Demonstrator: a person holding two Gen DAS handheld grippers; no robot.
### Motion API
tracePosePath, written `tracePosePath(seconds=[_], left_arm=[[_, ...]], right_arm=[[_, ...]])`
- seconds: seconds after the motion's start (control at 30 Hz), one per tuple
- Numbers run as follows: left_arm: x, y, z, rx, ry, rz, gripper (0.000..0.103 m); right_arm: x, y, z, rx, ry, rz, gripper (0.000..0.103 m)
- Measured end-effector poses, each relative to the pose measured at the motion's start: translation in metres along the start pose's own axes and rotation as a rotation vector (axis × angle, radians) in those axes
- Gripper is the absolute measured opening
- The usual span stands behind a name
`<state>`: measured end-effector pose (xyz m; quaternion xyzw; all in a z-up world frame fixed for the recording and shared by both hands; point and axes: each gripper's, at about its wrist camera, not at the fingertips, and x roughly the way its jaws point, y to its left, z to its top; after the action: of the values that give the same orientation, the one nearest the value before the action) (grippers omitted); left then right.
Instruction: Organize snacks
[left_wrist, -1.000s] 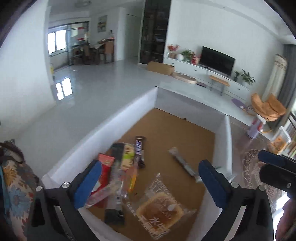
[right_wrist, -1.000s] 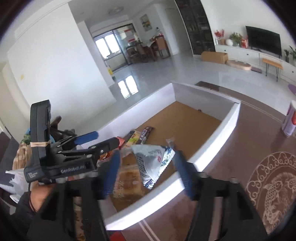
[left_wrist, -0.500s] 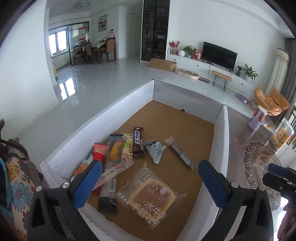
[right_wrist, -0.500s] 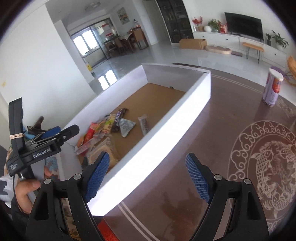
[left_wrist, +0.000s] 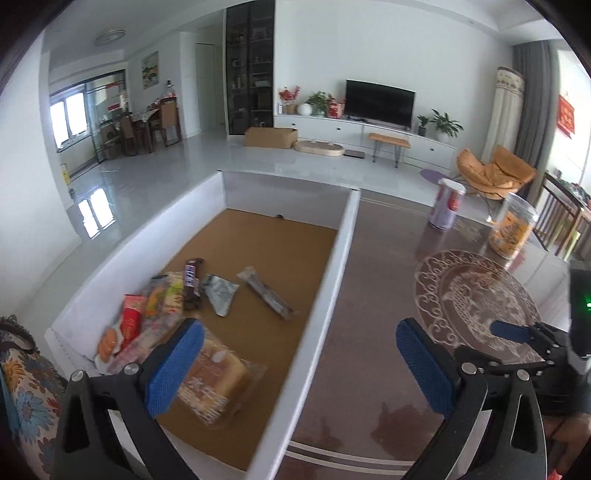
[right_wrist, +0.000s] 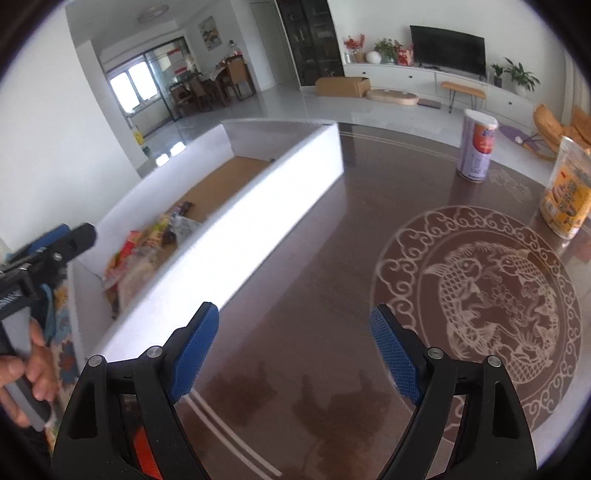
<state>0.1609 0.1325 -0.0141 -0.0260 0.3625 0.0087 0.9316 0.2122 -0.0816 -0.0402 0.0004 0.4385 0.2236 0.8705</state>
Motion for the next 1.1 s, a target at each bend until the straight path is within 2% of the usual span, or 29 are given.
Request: tracePosePath(seconds=[0.1, 0.27, 0.37, 0.47, 0.57, 0.7, 0.77, 0.9, 1.1], left_arm=[[0.020, -0.042, -0.021, 0.051, 0.075, -0.098, 0.103], [0.082, -0.115, -0.057, 0.139, 0.201, -0.185, 0.103], [0.110, -0.158, -0.068, 0.217, 0.218, -0.193, 0.103], [0.134, -0.202, -0.072, 0.277, 0.235, -0.231, 0.103], [0.152, -0.244, -0.074, 0.335, 0.249, -0.232, 0.103], [0.161, -0.288, -0.068, 0.376, 0.240, -0.267, 0.103], [0.168, -0.303, -0.064, 0.371, 0.236, -0.273, 0.103], [0.183, -0.323, -0.054, 0.320, 0.219, -0.241, 0.103], [0.186, -0.323, -0.052, 0.314, 0.220, -0.235, 0.103]], right_arm=[[0.014, -0.035, -0.036, 0.014, 0.045, -0.152, 0.086], [0.012, -0.108, -0.098, 0.105, 0.069, -0.402, 0.086], [-0.009, -0.144, -0.126, 0.178, 0.050, -0.488, 0.087], [-0.034, -0.175, -0.144, 0.259, 0.018, -0.558, 0.087], [-0.054, -0.206, -0.154, 0.336, 0.002, -0.585, 0.088], [-0.071, -0.244, -0.161, 0.395, -0.017, -0.633, 0.092], [-0.073, -0.260, -0.160, 0.455, -0.026, -0.589, 0.092], [-0.068, -0.266, -0.158, 0.461, -0.021, -0.614, 0.093], [-0.069, -0.265, -0.159, 0.460, -0.022, -0.614, 0.093]])
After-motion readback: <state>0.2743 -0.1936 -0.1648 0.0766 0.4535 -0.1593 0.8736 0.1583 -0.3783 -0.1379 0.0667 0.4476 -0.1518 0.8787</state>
